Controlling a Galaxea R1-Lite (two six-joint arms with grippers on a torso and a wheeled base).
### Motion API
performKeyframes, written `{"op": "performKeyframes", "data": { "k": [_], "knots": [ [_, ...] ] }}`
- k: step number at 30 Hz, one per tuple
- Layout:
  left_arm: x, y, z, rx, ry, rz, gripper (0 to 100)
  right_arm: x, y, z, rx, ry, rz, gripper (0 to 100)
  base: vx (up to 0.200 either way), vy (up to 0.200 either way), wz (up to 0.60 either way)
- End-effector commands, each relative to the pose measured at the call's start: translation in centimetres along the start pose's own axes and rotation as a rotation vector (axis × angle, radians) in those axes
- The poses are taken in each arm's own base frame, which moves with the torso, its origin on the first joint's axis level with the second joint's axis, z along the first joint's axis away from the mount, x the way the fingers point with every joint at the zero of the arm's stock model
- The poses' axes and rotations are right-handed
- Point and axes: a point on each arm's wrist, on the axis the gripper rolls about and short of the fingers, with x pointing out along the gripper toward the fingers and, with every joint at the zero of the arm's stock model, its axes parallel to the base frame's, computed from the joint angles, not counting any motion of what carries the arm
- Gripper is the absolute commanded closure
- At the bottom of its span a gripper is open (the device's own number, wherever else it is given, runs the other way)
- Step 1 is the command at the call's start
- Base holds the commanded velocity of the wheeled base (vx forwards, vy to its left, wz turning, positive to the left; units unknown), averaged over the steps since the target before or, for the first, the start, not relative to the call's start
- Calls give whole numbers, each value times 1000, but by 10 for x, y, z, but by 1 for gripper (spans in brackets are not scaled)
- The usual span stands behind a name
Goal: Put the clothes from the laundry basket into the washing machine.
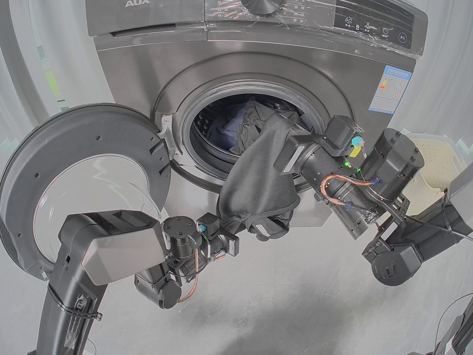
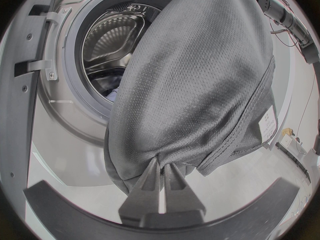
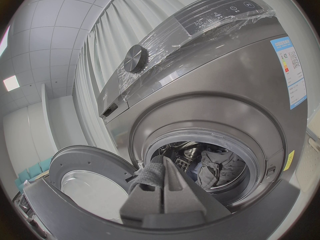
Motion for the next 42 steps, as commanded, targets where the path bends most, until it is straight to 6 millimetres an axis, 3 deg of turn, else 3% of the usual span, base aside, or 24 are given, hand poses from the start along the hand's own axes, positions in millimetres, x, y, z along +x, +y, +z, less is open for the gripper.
{"op": "performKeyframes", "data": {
  "k": [1,7,11,12,13,15,17,27,30,38,39,42],
  "knots": [
    [-11,-1,21,0,-19,-2,100,0,-5,-2,-7,10,-15,100,0,0,0],
    [-48,6,73,8,-72,3,100,-3,-29,-11,-24,40,-74,100,0,0,0],
    [-86,19,114,14,-132,17,100,-17,-44,-31,-10,124,-109,100,0,0,0],
    [-86,19,114,14,-132,17,100,-17,-44,-31,-10,124,-109,100,0,0,0],
    [-94,28,134,7,-191,36,100,-24,-51,-44,-13,161,-123,100,0,0,0],
    [-96,31,140,10,-211,45,100,-26,-53,-51,-16,178,-128,100,0,0,0],
    [-106,33,163,17,-284,52,100,-30,-61,-75,-30,229,-145,100,0,0,0],
    [-117,19,195,12,-386,13,100,-32,-64,-112,-57,331,-147,100,0,0,0],
    [-121,14,202,13,-410,3,100,-34,-68,-135,-70,386,-139,100,0,0,0],
    [-128,4,214,-33,-449,-37,100,-25,-73,-156,-65,387,-118,100,0,0,0],
    [-128,3,215,-36,-451,-41,100,-26,-72,-158,-66,392,-112,0,0,0,0],
    [-128,1,214,-37,-451,-45,100,-28,-72,-166,-69,415,-106,0,0,0,0]
  ]
}}
